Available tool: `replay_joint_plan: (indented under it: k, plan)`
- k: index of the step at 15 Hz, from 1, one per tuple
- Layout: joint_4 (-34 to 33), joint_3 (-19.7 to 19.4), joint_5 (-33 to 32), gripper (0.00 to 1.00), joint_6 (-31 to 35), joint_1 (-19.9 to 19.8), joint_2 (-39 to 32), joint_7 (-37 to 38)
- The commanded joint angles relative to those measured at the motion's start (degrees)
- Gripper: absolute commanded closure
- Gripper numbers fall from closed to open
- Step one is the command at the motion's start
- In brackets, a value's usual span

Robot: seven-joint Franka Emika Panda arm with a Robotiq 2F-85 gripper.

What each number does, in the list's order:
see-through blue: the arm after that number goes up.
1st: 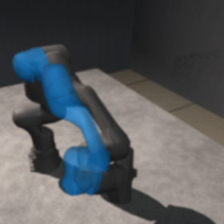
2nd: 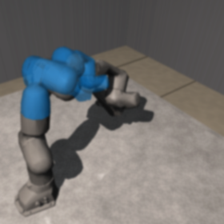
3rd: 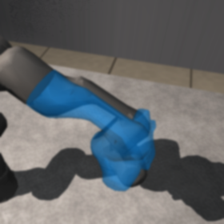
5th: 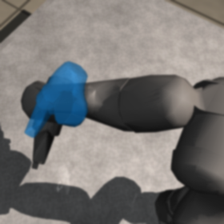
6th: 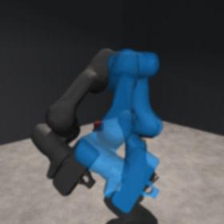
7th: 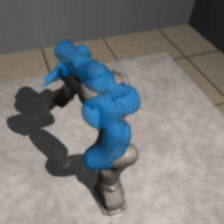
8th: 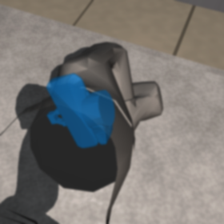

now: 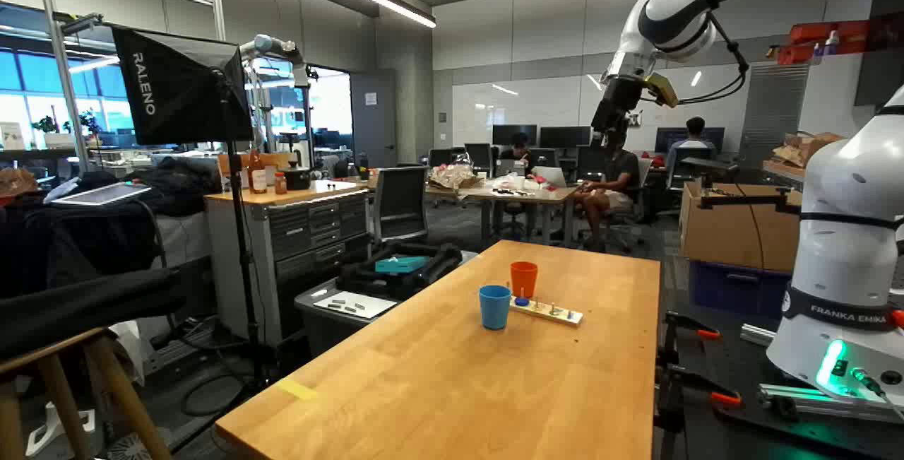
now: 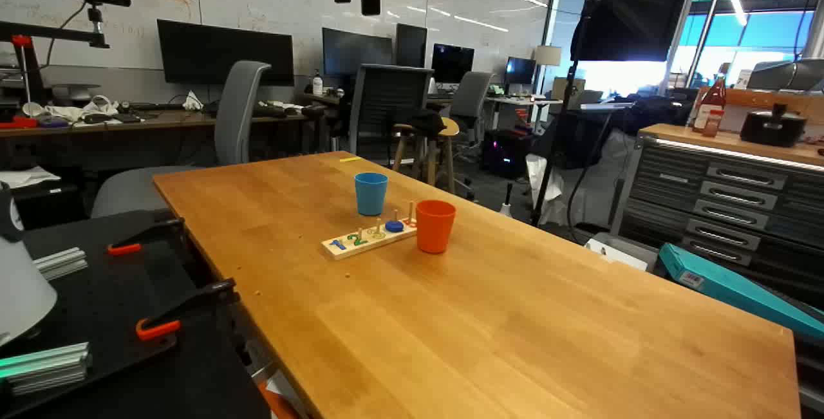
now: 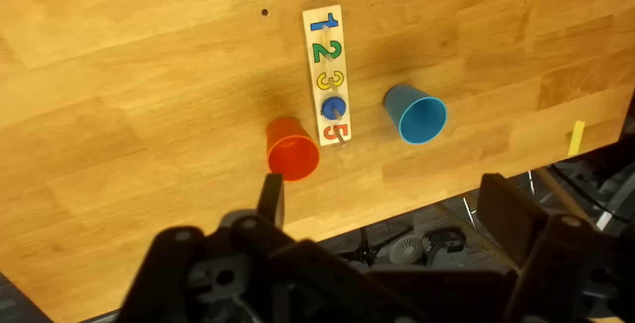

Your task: Put the light blue cup inside the orange cup

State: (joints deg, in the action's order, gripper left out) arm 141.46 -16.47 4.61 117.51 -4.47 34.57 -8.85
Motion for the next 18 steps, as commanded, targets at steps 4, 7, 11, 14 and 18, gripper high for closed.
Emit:
replay_joint_plan:
  k: [4,7,11,14,18]
  plan:
    - [-0.87,1.13,0.85,0.00,-0.24,-1.38,-0.05,-0.71]
    - [-0.89,1.13,0.85,0.00,-0.24,-1.38,-0.05,-0.71]
    - [0.39,3.10,0.83,0.00,1.40,-0.69,-0.86,0.88]
    - [4.06,7.32,0.27,0.00,5.57,0.66,-2.07,2.33]
    - [8.51,14.73,-0.80,0.00,15.34,3.10,-7.80,6.50]
